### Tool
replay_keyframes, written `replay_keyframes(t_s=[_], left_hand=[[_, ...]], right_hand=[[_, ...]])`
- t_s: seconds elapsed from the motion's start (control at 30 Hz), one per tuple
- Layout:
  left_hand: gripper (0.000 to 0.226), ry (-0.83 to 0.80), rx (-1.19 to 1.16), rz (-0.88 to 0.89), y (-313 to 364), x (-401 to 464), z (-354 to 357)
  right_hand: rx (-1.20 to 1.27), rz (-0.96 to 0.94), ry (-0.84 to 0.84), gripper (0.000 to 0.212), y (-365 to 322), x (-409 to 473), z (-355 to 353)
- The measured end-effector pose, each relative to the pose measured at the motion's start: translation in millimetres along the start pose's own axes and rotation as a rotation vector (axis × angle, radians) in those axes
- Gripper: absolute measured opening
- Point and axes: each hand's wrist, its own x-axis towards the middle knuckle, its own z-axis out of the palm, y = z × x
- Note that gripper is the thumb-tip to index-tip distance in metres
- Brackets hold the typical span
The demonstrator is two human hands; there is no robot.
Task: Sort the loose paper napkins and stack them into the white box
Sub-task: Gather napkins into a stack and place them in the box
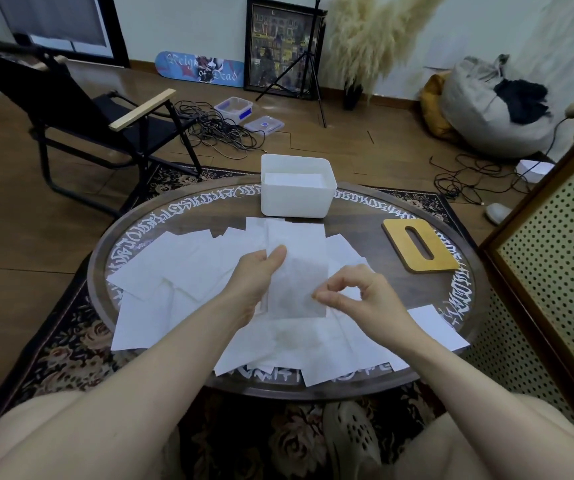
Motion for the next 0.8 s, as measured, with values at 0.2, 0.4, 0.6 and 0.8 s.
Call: replay_keyframes(t_s=[0.2, 0.4, 0.6, 0.8], left_hand=[[0.027, -0.022, 0.011, 0.037, 6.6, -11.9, -2.8], [0.028, -0.076, 0.014, 0.037, 11.8, -30.2, -1.7], [0.028, -0.056, 0.042, 0.033, 15.2, -34.7, -4.7], [0.026, 0.019, 0.016, 0.006, 12.9, -31.7, -10.5]], right_hand=[[-0.239, -0.056, -0.614, 0.022, -20.9, -37.8, 8.0], [-0.46, -0.145, -0.686, 0.01, -24.3, -48.1, 22.8], [-0.484, -0.081, -0.64, 0.013, -25.6, -42.5, 16.7], [-0.36, 0.132, -0.371, 0.013, -22.3, -31.4, 5.5]])
